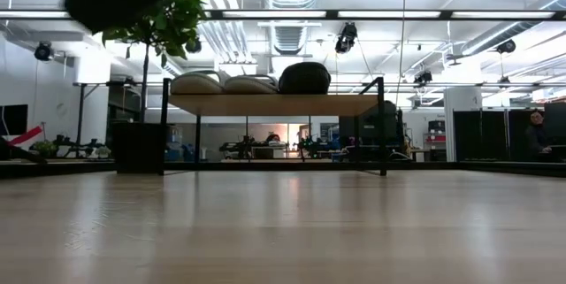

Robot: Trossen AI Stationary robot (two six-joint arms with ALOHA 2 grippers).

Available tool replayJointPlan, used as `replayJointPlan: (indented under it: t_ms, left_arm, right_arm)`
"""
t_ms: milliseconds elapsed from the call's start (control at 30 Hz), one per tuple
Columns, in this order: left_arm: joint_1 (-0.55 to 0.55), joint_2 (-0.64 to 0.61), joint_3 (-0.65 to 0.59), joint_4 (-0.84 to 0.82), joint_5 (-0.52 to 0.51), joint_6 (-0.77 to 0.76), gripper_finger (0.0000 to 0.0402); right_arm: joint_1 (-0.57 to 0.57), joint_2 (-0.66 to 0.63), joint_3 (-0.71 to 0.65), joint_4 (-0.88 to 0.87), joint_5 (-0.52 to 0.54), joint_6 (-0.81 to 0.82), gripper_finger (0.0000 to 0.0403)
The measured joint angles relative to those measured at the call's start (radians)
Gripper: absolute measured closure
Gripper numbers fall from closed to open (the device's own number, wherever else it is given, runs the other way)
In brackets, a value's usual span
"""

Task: Pick and place slides into the shelf
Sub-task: Put the black slipper on the shelf

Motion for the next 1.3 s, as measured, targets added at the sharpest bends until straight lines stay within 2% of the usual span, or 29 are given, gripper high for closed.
replayJointPlan:
  t_ms: [133,300,467,567,833,967,1300]
  left_arm:
    - [0.036,0.0,0.0,0.166,0.033,0.177,0.0401]
    - [0.095,0.0,0.001,0.293,0.142,0.316,0.0401]
    - [0.166,-0.001,0.002,0.396,0.224,0.392,0.0401]
    - [0.214,-0.001,0.002,0.405,0.26,0.398,0.0401]
    - [0.345,0.0,0.003,0.405,0.457,0.392,0.0401]
    - [0.394,0.0,0.004,0.407,0.505,0.419,0.0401]
    - [0.484,0.0,0.02,0.407,0.62,0.496,0.0401]
  right_arm:
    - [0.035,0.0,0.0,0.004,0.0,-0.016,0.0277]
    - [0.075,-0.003,0.0,0.033,0.017,-0.059,0.0277]
    - [0.138,0.004,0.0,0.101,0.198,-0.186,0.0277]
    - [0.167,0.023,0.0,0.15,0.252,-0.287,0.0277]
    - [0.157,0.043,0.0,0.315,0.254,-0.459,0.0277]
    - [0.124,0.043,0.0,0.358,0.259,-0.531,0.0275]
    - [0.03,0.029,0.0,0.397,0.253,-0.628,0.02]
